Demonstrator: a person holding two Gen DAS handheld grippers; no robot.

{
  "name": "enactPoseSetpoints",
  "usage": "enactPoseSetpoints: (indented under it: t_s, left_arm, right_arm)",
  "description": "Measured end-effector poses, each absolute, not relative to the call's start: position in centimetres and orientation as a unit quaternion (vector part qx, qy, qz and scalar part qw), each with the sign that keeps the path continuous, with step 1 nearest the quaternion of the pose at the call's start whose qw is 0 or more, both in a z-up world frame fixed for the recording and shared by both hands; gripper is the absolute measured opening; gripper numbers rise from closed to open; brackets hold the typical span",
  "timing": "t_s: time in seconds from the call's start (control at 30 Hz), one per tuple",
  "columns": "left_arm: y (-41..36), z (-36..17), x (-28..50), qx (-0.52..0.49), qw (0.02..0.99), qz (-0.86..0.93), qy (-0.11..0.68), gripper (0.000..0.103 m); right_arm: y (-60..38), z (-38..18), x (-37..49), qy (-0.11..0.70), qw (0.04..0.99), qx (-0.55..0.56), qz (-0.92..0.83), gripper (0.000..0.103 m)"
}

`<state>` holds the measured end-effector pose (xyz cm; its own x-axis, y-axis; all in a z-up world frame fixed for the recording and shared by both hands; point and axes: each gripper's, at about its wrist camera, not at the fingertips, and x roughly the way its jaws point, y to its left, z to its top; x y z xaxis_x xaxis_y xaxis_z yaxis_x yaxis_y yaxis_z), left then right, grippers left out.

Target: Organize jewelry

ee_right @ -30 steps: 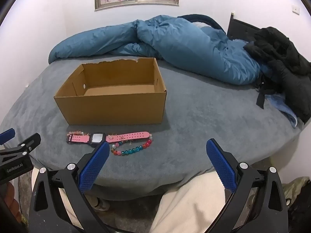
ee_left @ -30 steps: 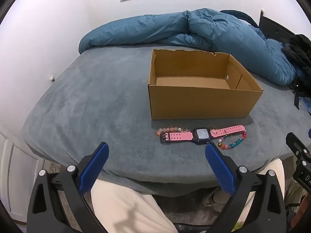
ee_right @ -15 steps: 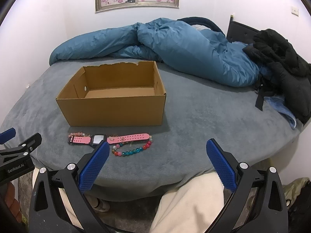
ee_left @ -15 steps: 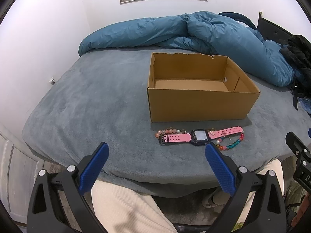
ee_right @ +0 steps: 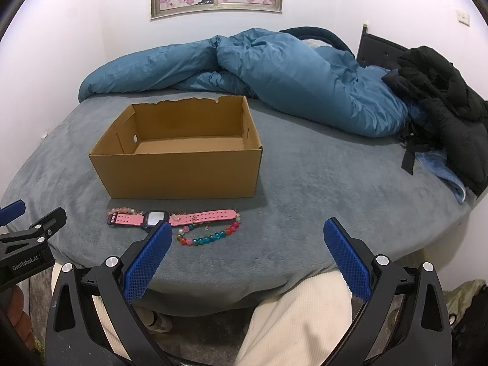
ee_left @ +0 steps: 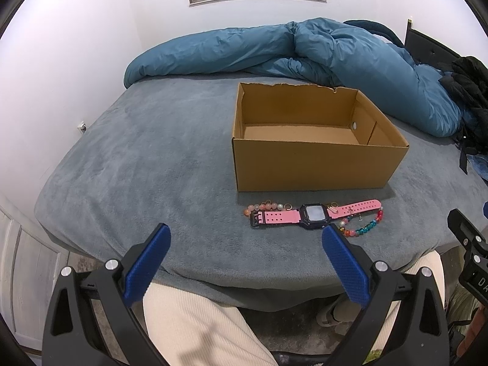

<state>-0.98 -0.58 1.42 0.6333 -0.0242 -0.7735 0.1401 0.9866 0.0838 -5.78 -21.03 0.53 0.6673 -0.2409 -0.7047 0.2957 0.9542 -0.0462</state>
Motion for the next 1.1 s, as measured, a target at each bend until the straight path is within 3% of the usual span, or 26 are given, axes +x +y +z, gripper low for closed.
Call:
enactPoseSetpoints:
  t_s: [1.1]
  left_arm:
    - [-0.51,1.46,-0.98,0.068,0.901,-0.047,0.427,0.097]
  right_arm:
    - [-20.98,0.53,-5.70,0.382,0.912,0.037,-0.146,0.095]
